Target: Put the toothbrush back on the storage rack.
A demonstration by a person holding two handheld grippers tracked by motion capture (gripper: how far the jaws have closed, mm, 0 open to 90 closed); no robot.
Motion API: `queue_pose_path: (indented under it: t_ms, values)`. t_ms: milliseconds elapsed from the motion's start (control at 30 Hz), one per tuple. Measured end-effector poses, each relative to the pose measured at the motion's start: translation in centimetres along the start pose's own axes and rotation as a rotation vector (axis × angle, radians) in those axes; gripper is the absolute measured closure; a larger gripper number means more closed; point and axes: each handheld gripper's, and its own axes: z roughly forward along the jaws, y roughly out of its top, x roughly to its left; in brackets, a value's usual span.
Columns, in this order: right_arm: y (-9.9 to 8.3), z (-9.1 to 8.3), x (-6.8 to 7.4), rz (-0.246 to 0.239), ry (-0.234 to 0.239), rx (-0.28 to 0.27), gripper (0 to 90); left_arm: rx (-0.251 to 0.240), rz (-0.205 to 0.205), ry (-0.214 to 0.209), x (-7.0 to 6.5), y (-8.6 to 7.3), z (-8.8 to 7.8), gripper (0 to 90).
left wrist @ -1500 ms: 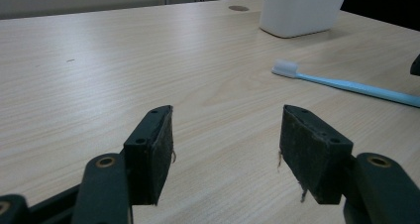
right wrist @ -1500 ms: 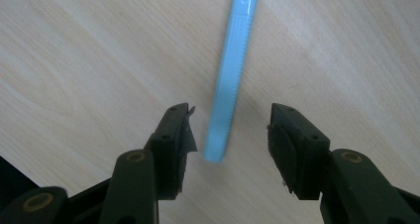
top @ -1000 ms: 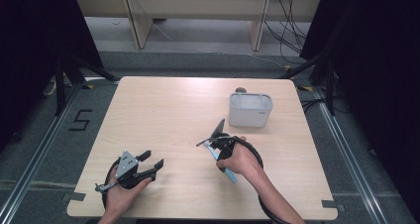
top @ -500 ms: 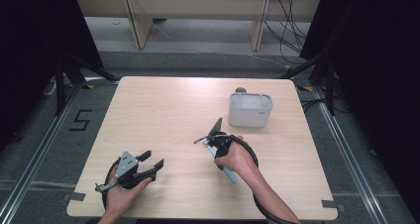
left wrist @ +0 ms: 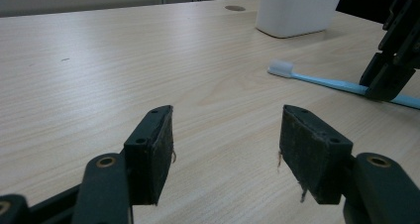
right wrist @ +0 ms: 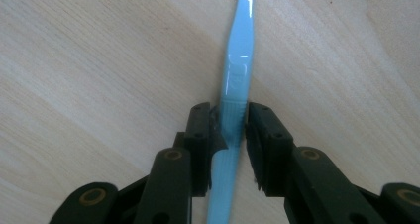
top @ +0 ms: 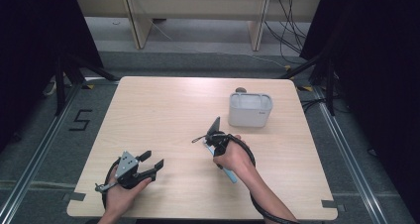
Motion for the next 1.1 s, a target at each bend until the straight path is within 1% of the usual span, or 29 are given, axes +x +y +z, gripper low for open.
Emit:
queue_pose_path:
  t_ms: [33,100,133,167,200,233,267,300,400,433,467,500,600,633,667,700,733,867,900,933,967,1000,1033,1067,1100]
  values:
    - [0.0,0.0,0.0,0.0,0.0,0.0,72.6,-0.008,-0.001,-0.006,0.02,-0.03,0.08,37.3]
    - [0.08,0.01,-0.01,0.001,0.006,-0.002,73.1,-0.007,0.0,-0.006,0.01,-0.03,0.07,37.3]
    - [0.06,0.06,0.1,0.019,0.013,-0.002,73.3,-0.007,0.0,-0.006,0.01,-0.03,0.07,37.3]
    - [0.11,0.1,0.02,0.017,0.01,-0.001,73.6,0.005,0.002,0.001,-0.02,0.02,-0.04,37.3]
    - [0.11,0.1,0.02,0.017,0.01,-0.001,73.6,-0.007,0.0,-0.006,0.01,-0.03,0.06,37.3]
    - [0.15,0.22,0.02,0.019,0.023,-0.002,73.7,-0.007,-0.001,-0.007,0.01,-0.03,0.07,37.3]
    - [0.15,0.22,0.02,0.019,0.023,-0.002,73.7,-0.007,-0.001,-0.007,0.01,-0.03,0.07,37.3]
    - [0.2,0.26,-0.02,0.005,0.019,-0.001,73.9,-0.007,0.0,-0.008,0.0,-0.03,0.07,37.3]
    - [0.23,0.34,-0.01,0.001,0.023,-0.002,74.2,-0.007,0.0,-0.009,-0.02,-0.03,0.07,37.4]
    - [0.24,0.38,0.18,0.023,0.013,-0.005,74.8,-0.005,0.0,-0.007,-0.03,-0.02,0.05,37.4]
    - [0.24,0.38,0.18,0.023,0.013,-0.005,74.8,-0.005,0.0,-0.007,-0.03,-0.02,0.05,37.4]
    - [0.27,0.32,0.2,0.03,0.001,-0.004,75.8,-0.007,-0.001,-0.009,-0.01,-0.03,0.08,37.4]
    - [0.26,0.34,0.14,0.029,-0.002,-0.003,76.8,-0.007,0.0,-0.009,-0.02,-0.03,0.07,37.4]
    - [0.28,0.34,0.15,0.039,-0.013,0.004,77.7,-0.006,0.0,-0.009,-0.02,-0.03,0.07,37.4]
    - [0.3,0.36,0.13,0.041,-0.012,0.004,78.1,-0.006,0.001,-0.009,-0.03,-0.03,0.07,37.4]
    - [0.31,0.34,0.14,0.05,-0.005,0.005,78.3,-0.005,0.0,-0.009,-0.04,-0.03,0.06,37.4]
    - [0.35,0.29,0.31,0.074,-0.017,0.013,78.8,-0.005,-0.001,-0.01,-0.04,-0.03,0.06,37.4]
    - [0.4,0.28,0.36,0.076,-0.019,0.008,79.2,-0.005,-0.002,-0.012,-0.06,-0.04,0.06,37.4]
    - [0.4,0.29,0.29,0.076,-0.019,0.007,79.2,0.01,0.0,-0.003,-0.08,0.02,-0.07,37.3]
    - [0.31,0.45,0.14,0.066,-0.016,-0.008,79.3,0.01,0.0,-0.003,-0.08,0.02,-0.07,37.3]
    - [0.31,0.45,0.14,0.066,-0.016,-0.008,79.3,0.005,-0.002,-0.005,-0.07,0.0,-0.04,37.3]
    - [0.31,0.39,-0.03,0.049,-0.02,-0.012,79.3,0.005,-0.002,-0.004,-0.06,0.0,-0.04,37.3]
    - [0.26,0.38,-0.02,0.056,-0.013,-0.017,79.3,0.005,-0.002,-0.004,-0.07,0.0,-0.04,37.4]
    - [0.17,0.28,0.01,0.065,-0.016,-0.01,79.4,0.006,-0.001,-0.004,-0.08,0.01,-0.04,37.4]
    - [-0.04,0.02,-0.12,0.057,-0.022,-0.037,79.4,-0.004,-0.002,-0.01,-0.09,-0.04,0.08,37.4]
